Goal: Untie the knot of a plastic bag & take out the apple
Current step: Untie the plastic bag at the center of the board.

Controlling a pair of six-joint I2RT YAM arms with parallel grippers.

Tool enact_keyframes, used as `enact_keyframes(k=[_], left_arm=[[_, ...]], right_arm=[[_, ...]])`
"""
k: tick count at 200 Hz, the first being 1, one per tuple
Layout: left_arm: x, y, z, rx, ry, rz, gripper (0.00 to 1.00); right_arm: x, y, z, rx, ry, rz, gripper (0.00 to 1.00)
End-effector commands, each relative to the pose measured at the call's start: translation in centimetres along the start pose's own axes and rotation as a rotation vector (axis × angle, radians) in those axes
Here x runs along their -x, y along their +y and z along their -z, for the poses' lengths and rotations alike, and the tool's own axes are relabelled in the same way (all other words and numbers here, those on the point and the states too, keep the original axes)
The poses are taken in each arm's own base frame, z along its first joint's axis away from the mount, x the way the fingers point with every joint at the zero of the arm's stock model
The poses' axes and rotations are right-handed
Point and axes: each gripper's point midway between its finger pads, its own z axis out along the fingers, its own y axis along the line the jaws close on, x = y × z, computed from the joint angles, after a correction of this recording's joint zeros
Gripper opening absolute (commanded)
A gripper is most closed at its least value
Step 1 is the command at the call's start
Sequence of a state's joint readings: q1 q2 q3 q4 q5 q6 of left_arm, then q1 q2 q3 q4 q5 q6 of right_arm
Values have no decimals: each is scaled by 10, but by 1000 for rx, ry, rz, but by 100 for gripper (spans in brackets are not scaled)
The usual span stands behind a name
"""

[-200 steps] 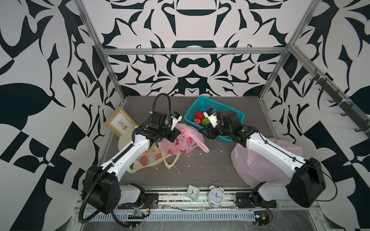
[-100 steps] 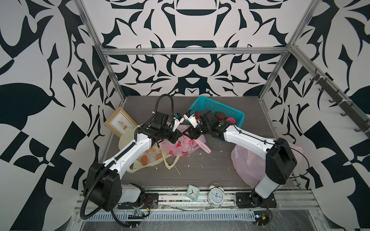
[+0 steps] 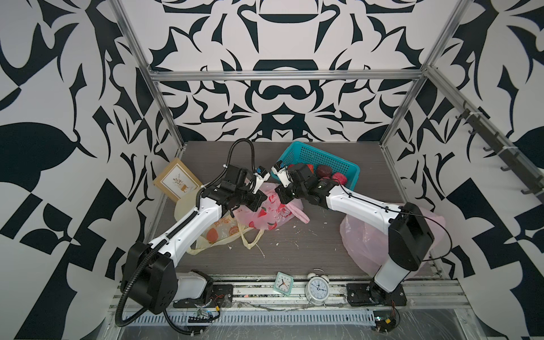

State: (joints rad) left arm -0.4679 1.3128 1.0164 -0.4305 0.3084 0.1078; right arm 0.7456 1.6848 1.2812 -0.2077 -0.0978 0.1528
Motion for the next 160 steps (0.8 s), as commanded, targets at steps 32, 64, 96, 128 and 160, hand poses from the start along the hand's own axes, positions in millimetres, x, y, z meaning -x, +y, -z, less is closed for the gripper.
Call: enact_keyframes(k=[32, 64, 96, 128, 160], left_arm=[[13, 53, 50, 182, -157, 159, 2], [13, 85, 66, 227, -236, 277, 2], [15, 120, 73, 247, -304, 399, 2], [14, 144, 61, 254, -316, 463, 2], [4, 159, 44, 269, -295, 525, 2]], right_arm=[[11, -47, 65, -167, -110, -122, 0], [-2, -48, 86, -157, -96, -162, 0], [-19, -44, 99, -102, -71, -218, 0], [-36, -28, 102, 7, -65, -158, 0], [-44, -16, 96, 82, -54, -100, 0]])
